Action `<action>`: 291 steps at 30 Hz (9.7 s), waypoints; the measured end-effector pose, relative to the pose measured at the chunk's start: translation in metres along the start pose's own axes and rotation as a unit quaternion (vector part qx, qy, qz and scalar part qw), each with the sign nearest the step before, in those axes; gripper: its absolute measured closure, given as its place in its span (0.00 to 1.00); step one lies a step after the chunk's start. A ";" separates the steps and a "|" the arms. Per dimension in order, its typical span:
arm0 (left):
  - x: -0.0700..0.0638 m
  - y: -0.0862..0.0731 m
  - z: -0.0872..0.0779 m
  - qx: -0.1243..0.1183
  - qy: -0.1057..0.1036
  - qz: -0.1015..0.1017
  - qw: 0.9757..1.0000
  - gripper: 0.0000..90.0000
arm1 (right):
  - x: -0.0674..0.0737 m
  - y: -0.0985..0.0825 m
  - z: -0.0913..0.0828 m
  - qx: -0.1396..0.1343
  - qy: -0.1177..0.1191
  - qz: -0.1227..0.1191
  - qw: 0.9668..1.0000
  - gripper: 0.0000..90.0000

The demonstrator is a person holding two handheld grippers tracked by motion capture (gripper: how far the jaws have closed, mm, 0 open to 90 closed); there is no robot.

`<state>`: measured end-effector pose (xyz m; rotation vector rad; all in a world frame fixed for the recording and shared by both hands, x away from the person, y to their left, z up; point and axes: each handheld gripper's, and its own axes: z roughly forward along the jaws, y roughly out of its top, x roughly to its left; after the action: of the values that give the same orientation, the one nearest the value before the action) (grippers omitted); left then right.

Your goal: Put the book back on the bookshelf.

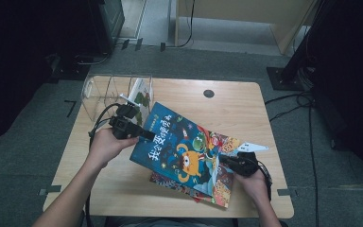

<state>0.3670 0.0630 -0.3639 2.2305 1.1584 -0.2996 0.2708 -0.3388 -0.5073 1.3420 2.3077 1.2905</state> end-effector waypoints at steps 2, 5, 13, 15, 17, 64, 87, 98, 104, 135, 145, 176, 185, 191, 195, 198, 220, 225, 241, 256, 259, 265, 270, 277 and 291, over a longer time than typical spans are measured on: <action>-0.005 0.008 -0.008 0.003 0.007 0.003 1.000 0.66 | 0.002 0.002 0.004 -0.001 0.009 0.000 1.000 1.00; -0.008 0.013 -0.013 0.004 -0.002 0.002 1.000 0.68 | 0.004 0.005 0.008 0.002 0.013 -0.008 1.000 1.00; -0.013 0.030 -0.024 0.017 -0.011 -0.008 1.000 0.73 | 0.015 0.011 0.022 0.000 0.021 -0.036 0.999 1.00; -0.015 0.034 -0.024 0.025 -0.027 -0.009 0.999 0.74 | 0.017 0.012 0.023 0.001 0.021 -0.041 0.999 1.00; -0.019 0.037 -0.019 0.041 -0.029 -0.005 0.999 0.76 | 0.022 0.015 0.029 0.002 0.030 -0.047 0.998 1.00; -0.011 0.016 -0.136 0.046 0.057 0.012 0.997 0.91 | 0.025 0.035 0.048 0.010 -0.018 -0.103 0.994 0.62; 0.038 -0.031 -0.175 0.017 0.083 -0.048 0.995 0.91 | 0.022 0.039 0.050 0.013 -0.014 -0.101 0.995 0.64; 0.068 -0.056 -0.199 -0.008 0.096 -0.102 0.990 0.90 | 0.022 0.039 0.050 0.013 -0.015 -0.100 0.995 0.64; 0.083 -0.062 -0.213 -0.020 0.112 -0.133 0.985 0.91 | 0.022 0.039 0.050 0.013 -0.014 -0.099 0.995 0.65; 0.143 -0.012 -0.233 -0.090 0.133 -0.235 0.959 0.89 | 0.023 0.039 0.051 0.011 -0.020 -0.103 0.994 0.66; 0.168 0.009 -0.226 -0.100 0.131 -0.250 0.954 0.89 | 0.026 0.038 0.051 0.015 -0.030 -0.118 0.992 0.66; 0.198 0.040 -0.216 -0.114 0.105 -0.235 0.960 0.60 | 0.024 0.029 0.044 -0.008 -0.031 -0.093 0.995 0.64; 0.189 0.022 -0.227 -0.127 0.108 -0.226 0.960 0.52 | 0.020 0.030 0.043 -0.007 -0.018 -0.081 0.997 0.63; 0.183 0.005 -0.230 -0.130 0.106 -0.226 0.960 0.51 | 0.018 0.030 0.042 -0.008 -0.015 -0.069 0.997 0.64; 0.176 -0.007 -0.228 -0.121 0.108 -0.222 0.961 0.51 | 0.017 0.034 0.040 0.005 -0.024 -0.073 0.997 0.63; 0.171 -0.015 -0.227 -0.124 0.104 -0.221 0.962 0.51 | 0.014 0.038 0.037 -0.004 -0.026 -0.071 0.997 0.63; 0.115 -0.071 -0.201 -0.103 0.123 -0.204 0.966 0.45 | -0.004 0.047 0.032 -0.012 -0.025 -0.055 0.998 0.63; 0.103 -0.083 -0.190 -0.106 0.119 -0.192 0.968 0.45 | -0.008 0.048 0.033 -0.017 -0.022 -0.052 0.998 0.63; 0.068 -0.075 -0.131 -0.114 0.106 -0.113 0.981 0.45 | -0.012 0.052 0.039 -0.016 -0.014 -0.049 0.999 0.63; 0.059 -0.055 -0.052 -0.072 0.056 -0.078 0.993 0.47 | -0.012 0.043 0.028 -0.009 -0.027 -0.045 0.999 0.64; 0.058 -0.048 -0.038 -0.061 0.059 -0.067 0.994 0.47 | -0.012 0.038 0.025 -0.008 -0.031 -0.045 0.998 0.64; 0.053 -0.036 -0.005 -0.035 0.052 -0.044 0.997 0.47 | -0.014 0.030 0.015 -0.013 -0.042 -0.035 0.998 0.64; 0.049 -0.028 0.019 -0.029 0.038 -0.027 0.998 0.47 | -0.018 0.020 0.006 -0.016 -0.053 -0.025 0.998 0.64; 0.044 -0.020 0.049 -0.018 0.025 -0.007 0.999 0.49 | -0.021 0.008 -0.007 -0.021 -0.065 -0.019 0.997 0.67; 0.035 -0.020 0.095 0.005 0.020 0.038 0.999 0.64 | -0.032 -0.012 -0.028 -0.025 -0.095 0.017 0.995 0.71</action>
<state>0.3790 0.0381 -0.4630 2.2924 1.0911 -0.2299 0.2672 -0.3824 -0.5070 1.4277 2.1205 1.1667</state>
